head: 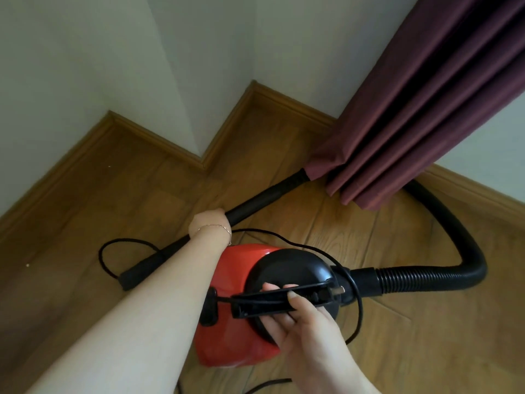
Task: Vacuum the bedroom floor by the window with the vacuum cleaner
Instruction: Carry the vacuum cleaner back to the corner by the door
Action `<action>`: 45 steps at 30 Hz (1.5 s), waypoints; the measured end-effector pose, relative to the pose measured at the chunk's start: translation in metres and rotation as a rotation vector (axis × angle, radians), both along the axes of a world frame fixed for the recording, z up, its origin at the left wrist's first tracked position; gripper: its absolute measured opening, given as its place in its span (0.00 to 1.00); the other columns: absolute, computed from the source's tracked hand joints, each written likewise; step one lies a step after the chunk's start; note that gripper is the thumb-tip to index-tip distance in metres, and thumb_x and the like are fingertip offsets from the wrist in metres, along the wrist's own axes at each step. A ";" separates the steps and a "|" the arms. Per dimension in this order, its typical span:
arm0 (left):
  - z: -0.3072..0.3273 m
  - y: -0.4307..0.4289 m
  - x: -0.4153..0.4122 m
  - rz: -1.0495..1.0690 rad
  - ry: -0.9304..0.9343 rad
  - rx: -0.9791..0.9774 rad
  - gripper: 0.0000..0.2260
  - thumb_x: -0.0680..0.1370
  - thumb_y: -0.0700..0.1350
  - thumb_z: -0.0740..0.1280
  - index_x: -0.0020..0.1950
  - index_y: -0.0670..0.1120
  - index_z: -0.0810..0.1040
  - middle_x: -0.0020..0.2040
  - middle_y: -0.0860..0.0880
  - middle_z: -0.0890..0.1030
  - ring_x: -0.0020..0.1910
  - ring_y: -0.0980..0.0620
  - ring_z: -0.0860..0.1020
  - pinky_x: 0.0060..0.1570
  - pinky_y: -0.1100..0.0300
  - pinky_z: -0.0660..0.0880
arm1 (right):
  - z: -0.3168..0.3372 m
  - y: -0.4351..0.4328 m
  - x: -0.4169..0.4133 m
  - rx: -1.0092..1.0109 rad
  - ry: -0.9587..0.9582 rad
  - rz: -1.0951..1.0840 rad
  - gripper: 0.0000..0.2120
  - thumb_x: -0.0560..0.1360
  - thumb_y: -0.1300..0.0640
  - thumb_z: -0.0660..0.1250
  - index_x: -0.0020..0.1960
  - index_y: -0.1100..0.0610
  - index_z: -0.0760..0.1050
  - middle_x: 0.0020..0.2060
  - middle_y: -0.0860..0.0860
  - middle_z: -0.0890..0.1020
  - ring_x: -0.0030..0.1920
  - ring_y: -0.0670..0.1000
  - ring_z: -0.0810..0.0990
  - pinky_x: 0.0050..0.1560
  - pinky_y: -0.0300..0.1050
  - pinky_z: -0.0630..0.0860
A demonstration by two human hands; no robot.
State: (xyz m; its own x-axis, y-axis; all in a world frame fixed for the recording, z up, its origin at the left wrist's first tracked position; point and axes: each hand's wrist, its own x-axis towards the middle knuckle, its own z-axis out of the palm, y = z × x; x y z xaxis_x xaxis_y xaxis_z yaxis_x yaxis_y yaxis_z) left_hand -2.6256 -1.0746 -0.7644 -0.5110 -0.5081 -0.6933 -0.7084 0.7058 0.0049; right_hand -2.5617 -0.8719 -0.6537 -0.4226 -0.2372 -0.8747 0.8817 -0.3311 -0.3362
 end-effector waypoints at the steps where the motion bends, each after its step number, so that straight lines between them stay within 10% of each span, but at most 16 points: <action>1: 0.005 0.001 0.002 -0.041 -0.005 -0.007 0.18 0.74 0.43 0.67 0.64 0.47 0.73 0.58 0.46 0.78 0.56 0.47 0.77 0.45 0.57 0.73 | 0.000 0.000 0.000 0.010 -0.002 0.000 0.09 0.80 0.67 0.56 0.56 0.66 0.73 0.45 0.65 0.84 0.45 0.60 0.84 0.37 0.48 0.83; 16: 0.075 0.062 -0.005 -0.096 0.031 0.423 0.36 0.75 0.59 0.65 0.75 0.40 0.57 0.73 0.42 0.64 0.69 0.45 0.67 0.64 0.56 0.67 | 0.012 0.055 -0.037 0.195 0.087 0.002 0.12 0.81 0.65 0.52 0.57 0.68 0.72 0.47 0.63 0.82 0.46 0.57 0.81 0.40 0.48 0.76; 25: 0.097 0.131 -0.012 -0.033 0.238 0.568 0.35 0.76 0.51 0.63 0.77 0.56 0.45 0.58 0.52 0.72 0.53 0.44 0.76 0.54 0.56 0.74 | 0.023 0.110 -0.048 0.322 0.164 -0.085 0.14 0.81 0.66 0.51 0.64 0.66 0.67 0.43 0.61 0.82 0.44 0.56 0.80 0.37 0.49 0.75; 31: 0.143 0.183 -0.007 0.042 0.316 0.567 0.16 0.76 0.48 0.61 0.63 0.59 0.73 0.58 0.51 0.76 0.47 0.49 0.75 0.47 0.59 0.73 | 0.075 0.153 -0.029 0.314 0.225 -0.091 0.11 0.79 0.69 0.53 0.47 0.61 0.73 0.36 0.58 0.82 0.40 0.56 0.80 0.37 0.49 0.77; 41: 0.253 0.276 0.006 0.035 0.238 0.644 0.19 0.79 0.43 0.48 0.57 0.57 0.76 0.63 0.48 0.74 0.61 0.44 0.73 0.60 0.51 0.74 | 0.190 0.234 -0.013 0.328 0.271 -0.166 0.08 0.80 0.64 0.55 0.45 0.60 0.71 0.31 0.55 0.79 0.31 0.50 0.78 0.29 0.40 0.73; 45: 0.289 0.315 0.009 0.007 0.146 0.758 0.20 0.77 0.39 0.51 0.61 0.56 0.74 0.57 0.44 0.75 0.51 0.46 0.76 0.48 0.55 0.79 | 0.225 0.262 -0.011 0.298 0.258 -0.287 0.08 0.80 0.65 0.56 0.42 0.61 0.69 0.25 0.55 0.75 0.23 0.51 0.73 0.24 0.41 0.69</action>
